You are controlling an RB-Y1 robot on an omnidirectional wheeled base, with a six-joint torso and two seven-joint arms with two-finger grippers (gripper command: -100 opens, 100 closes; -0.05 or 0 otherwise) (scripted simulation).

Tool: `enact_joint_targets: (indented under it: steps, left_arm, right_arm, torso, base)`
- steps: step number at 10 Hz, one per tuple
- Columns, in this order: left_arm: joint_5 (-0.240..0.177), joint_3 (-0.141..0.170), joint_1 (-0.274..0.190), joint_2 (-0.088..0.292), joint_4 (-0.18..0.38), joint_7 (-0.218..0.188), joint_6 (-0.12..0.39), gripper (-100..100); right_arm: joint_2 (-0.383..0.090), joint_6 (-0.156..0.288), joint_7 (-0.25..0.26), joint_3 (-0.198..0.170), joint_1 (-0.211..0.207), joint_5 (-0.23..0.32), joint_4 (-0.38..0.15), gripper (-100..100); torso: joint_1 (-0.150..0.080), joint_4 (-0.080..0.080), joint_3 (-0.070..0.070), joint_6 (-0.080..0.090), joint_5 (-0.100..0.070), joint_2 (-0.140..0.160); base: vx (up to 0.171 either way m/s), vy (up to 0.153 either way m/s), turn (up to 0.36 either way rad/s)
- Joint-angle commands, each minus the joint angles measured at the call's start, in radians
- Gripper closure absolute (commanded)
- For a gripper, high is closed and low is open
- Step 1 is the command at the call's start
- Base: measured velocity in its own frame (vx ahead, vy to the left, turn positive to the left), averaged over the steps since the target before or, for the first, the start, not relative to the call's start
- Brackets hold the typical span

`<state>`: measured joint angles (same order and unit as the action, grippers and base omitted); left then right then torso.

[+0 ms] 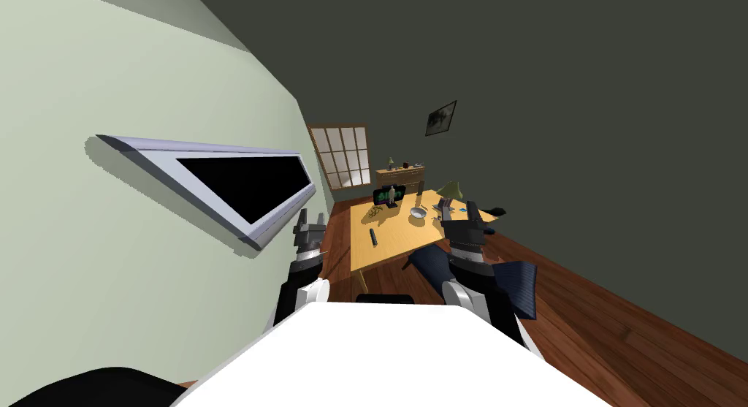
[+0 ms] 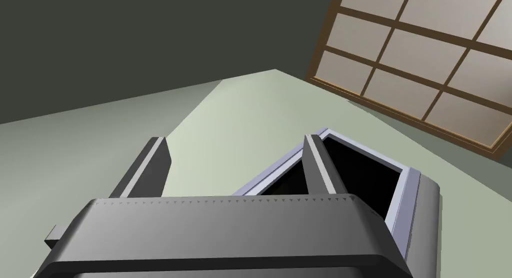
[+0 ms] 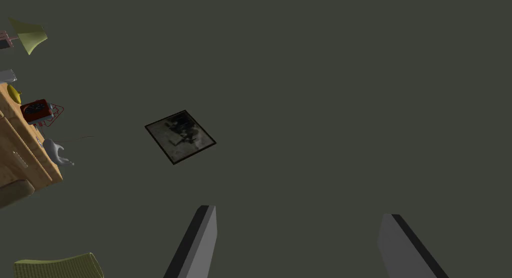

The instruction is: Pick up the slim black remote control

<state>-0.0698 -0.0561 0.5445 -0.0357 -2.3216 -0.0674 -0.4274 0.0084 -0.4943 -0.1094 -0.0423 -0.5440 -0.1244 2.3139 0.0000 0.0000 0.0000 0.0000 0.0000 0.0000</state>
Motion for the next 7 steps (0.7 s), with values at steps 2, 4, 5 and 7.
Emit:
enact_joint_targets:
  steps: [2, 4, 5, 7]
  left_arm:
    - [-0.015, 0.009, -0.012, 0.062, 0.023, 0.011, 0.018, -100]
    - [-0.037, 0.021, -0.031, 0.116, 0.058, 0.028, 0.045, -100]
    - [-0.051, 0.029, -0.042, 0.141, 0.081, 0.039, 0.063, -100]
    - [-0.085, 0.047, -0.07, 0.189, 0.135, 0.066, 0.105, -100]
  right_arm:
    - [0.0, 0.0, 0.0, 0.0, 0.0, 0.0, 0.0, 0]
    - [0.0, 0.0, 0.0, 0.0, 0.0, 0.0, 0.0, 0]
    - [0.0, 0.0, 0.0, 0.0, 0.0, 0.0, 0.0, 0]
    - [0.0, 0.0, 0.0, 0.0, 0.0, 0.0, 0.0, 0]
  torso:
    - [0.0, 0.0, 0.0, 0.0, 0.0, 0.001]
    - [0.0, 0.0, 0.001, 0.0, 0.0, 0.002]
    - [0.0, 0.001, 0.002, 0.0, 0.0, 0.003]
    - [0.0, 0.001, 0.002, 0.0, 0.0, 0.004]
  base:
    - [-0.02, -0.007, -0.096]
    - [-0.046, -0.006, -0.12]
    - [-0.056, -0.013, -0.161]
    - [-0.07, -0.02, -0.209]
